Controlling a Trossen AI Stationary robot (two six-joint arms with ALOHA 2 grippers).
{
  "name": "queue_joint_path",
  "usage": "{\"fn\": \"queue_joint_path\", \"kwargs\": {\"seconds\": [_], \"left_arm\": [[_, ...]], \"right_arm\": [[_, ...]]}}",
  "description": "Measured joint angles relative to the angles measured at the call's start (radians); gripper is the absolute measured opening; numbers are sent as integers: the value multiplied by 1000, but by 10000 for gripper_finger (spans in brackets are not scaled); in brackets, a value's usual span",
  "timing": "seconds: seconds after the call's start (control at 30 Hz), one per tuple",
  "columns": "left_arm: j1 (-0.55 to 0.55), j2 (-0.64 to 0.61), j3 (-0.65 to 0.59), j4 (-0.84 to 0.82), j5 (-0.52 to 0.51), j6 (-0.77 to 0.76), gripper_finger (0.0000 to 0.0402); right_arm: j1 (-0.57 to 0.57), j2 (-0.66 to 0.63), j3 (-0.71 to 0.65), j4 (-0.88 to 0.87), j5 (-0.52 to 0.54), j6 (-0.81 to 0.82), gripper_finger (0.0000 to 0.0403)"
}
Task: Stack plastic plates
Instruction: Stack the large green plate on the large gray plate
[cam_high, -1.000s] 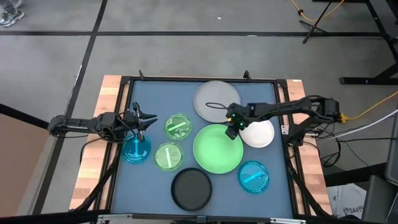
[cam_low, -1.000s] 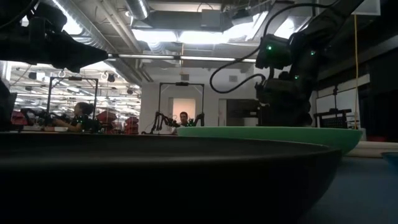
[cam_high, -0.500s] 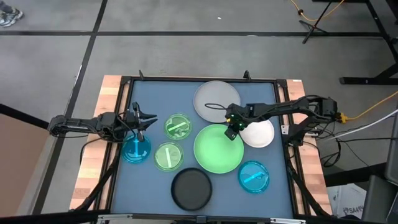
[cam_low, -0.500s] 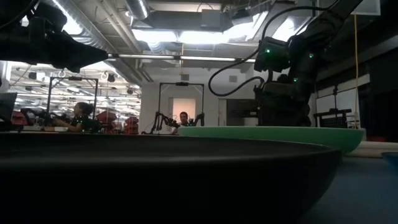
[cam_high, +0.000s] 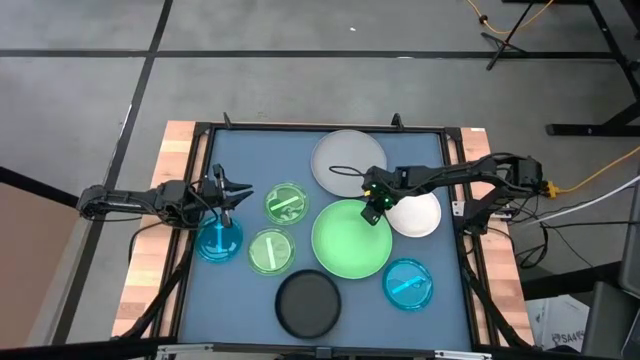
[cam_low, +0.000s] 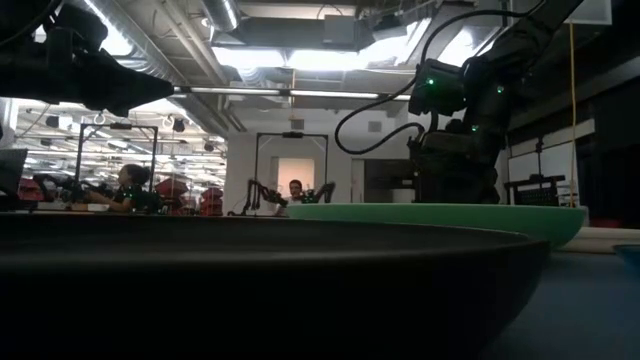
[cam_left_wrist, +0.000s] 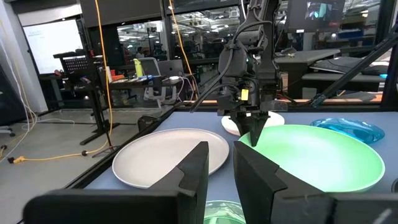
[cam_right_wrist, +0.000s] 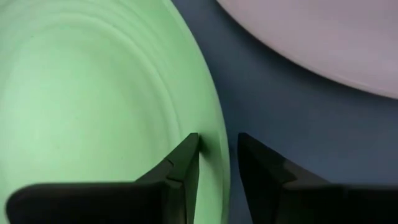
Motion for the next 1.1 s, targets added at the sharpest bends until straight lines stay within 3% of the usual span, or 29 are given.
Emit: {"fn": "queue_joint_path", "kwargs": {"seconds": [0.2, 0.53, 0.8, 1.1], "left_arm": [[0, 0, 0, 0, 0, 0, 66], [0, 0, 0, 0, 0, 0, 66], [0, 0, 0, 0, 0, 0, 66], [0, 0, 0, 0, 0, 0, 66]], "right_arm": [[0, 1, 0, 1, -18, -1, 76], [0, 0, 0, 18, -32, -27, 5], [0, 0, 64, 13, -56, -78, 3], [-61, 1, 252, -94, -73, -188, 2]]}}
